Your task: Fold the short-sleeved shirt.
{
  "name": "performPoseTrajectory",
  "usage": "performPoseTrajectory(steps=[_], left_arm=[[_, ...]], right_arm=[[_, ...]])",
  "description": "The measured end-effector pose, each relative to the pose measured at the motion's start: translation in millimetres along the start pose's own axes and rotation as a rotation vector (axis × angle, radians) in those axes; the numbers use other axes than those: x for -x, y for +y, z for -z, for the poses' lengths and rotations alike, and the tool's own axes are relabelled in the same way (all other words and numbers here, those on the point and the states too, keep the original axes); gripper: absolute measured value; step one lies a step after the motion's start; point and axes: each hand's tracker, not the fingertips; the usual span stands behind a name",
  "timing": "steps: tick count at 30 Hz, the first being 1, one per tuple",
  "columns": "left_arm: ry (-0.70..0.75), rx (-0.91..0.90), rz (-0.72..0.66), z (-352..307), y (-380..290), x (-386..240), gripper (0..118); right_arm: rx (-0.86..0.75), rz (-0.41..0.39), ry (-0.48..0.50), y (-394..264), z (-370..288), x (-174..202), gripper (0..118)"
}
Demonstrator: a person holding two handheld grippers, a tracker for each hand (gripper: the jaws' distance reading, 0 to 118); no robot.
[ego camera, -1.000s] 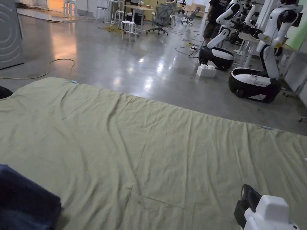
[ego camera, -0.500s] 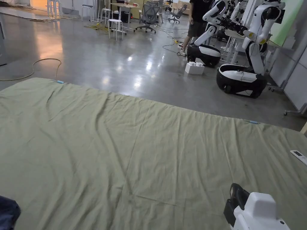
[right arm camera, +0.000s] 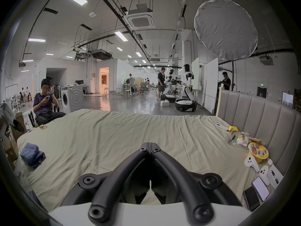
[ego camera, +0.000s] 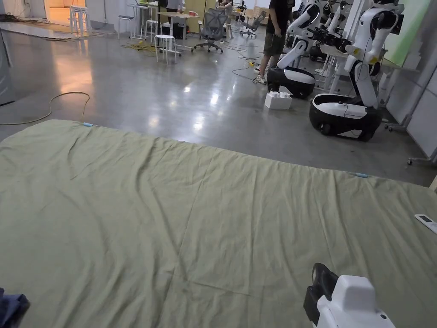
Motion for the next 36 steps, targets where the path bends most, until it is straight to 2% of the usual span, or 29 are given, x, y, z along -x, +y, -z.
performPoseTrajectory(steps=[3,5,9,12,13,17,23,27,30,34,36], left_arm=[[-0.116,-0.067,-0.033,-13.3,-4.3,-21.5,60],[-0.194,-0.042,-0.054,-29.5,-9.5,-46.6,60],[-0.257,-0.149,-0.02,-40.9,-48.1,-105.4,60],[-0.357,-0.138,-0.005,-51.9,-80.0,-156.3,60],[-0.408,-0.131,-0.003,-78.6,-88.1,-190.2,60],[-0.561,-0.17,-0.045,-107.4,-113.8,-253.0,59],[-0.544,-0.361,0.019,-135.8,-113.3,-322.7,59],[-0.496,-0.518,0.129,-155.5,-104.4,-352.7,59],[-0.476,-0.569,0.145,-167.8,-98.2,-364.9,57],[-0.431,-0.628,0.161,-178.1,-91.6,-373.6,37],[-0.424,-0.639,0.153,-180.0,-88.7,-374.0,21]], right_arm=[[-0.005,0.008,0.001,-0.1,0.0,-2.0,1],[-0.006,0.011,0.001,-0.9,0.5,-3.7,1],[0.004,0.024,-0.004,-4.5,0.2,-7.7,1],[0.038,0.046,-0.008,-10.4,1.8,-10.7,1],[0.037,0.04,-0.008,-11.3,1.9,-11.2,1],[0.041,0.038,-0.016,-14.4,-0.4,-12.9,1],[0.049,0.052,-0.03,-15.4,-1.6,-15.7,1],[0.041,0.065,-0.047,-11.8,-2.8,-16.9,1],[0.031,0.069,-0.053,-7.5,-3.5,-17.7,1],[0.009,0.061,-0.072,-2.9,-0.9,-19.1,1],[0.001,0.061,-0.082,-0.2,-0.8,-20.1,1]])
